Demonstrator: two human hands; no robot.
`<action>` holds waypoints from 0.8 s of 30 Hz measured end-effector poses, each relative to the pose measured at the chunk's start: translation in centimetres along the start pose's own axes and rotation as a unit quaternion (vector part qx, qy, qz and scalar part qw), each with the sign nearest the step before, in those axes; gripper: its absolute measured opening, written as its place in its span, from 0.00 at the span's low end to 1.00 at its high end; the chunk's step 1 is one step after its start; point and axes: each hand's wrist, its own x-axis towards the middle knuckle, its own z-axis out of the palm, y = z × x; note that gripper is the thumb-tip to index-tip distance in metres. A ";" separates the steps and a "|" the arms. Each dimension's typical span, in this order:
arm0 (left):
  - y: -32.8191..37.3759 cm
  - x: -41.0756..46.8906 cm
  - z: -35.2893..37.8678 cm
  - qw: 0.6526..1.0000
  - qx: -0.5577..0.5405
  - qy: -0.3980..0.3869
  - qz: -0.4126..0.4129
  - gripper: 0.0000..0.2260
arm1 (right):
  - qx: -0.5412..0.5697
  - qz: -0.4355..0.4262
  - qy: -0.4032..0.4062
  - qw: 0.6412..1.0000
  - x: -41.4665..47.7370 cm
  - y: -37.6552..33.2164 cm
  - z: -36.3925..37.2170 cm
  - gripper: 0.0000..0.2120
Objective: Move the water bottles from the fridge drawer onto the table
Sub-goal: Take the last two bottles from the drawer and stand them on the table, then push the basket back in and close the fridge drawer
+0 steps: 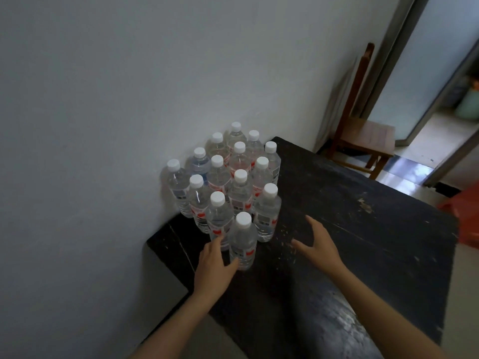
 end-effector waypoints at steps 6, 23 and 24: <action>-1.7 1.9 -1.7 0.998 -0.003 -0.030 0.061 0.18 | -0.054 0.026 0.058 0.997 -4.8 -1.1 -0.7 0.35; -1.0 -3.1 -7.4 0.855 0.003 -0.275 0.440 0.13 | -0.139 0.293 0.296 0.899 -32.2 -11.4 6.0 0.32; -0.7 -4.1 -7.2 0.842 0.000 -0.291 0.453 0.13 | -0.144 0.307 0.310 0.888 -34.0 -11.9 6.2 0.32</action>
